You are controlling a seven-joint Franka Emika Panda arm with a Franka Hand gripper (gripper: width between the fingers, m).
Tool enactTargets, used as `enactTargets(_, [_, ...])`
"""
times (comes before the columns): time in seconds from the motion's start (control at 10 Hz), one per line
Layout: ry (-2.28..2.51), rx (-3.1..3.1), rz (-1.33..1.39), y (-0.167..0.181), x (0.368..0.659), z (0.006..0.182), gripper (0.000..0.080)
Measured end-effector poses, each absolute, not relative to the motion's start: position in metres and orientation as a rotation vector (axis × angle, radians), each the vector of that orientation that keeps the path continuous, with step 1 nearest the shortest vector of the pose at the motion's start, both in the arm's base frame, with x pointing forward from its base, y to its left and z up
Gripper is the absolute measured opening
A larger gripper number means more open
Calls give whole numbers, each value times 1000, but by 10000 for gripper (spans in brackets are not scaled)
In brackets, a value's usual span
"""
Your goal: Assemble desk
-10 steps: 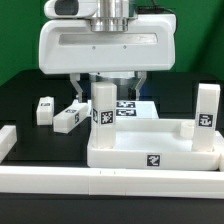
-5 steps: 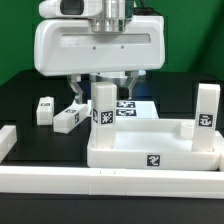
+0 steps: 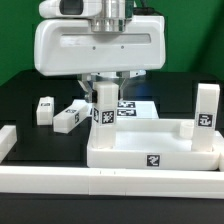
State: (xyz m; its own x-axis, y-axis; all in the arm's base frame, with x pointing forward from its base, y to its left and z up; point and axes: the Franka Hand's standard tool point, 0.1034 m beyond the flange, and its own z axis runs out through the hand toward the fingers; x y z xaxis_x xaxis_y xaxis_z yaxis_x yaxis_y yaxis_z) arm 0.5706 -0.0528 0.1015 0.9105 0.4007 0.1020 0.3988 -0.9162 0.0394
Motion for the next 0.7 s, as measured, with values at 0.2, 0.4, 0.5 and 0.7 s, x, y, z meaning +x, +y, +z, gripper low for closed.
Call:
enactTargets(0.2, [587, 3066, 170, -53, 571, 102, 289])
enactTargets(0.4, [390, 3106, 172, -53, 570, 101, 288])
enactTargets(0.5, [173, 3141, 176, -53, 570, 101, 290])
enactTargets(0.7, [-144, 3159, 179, -53, 570, 101, 290])
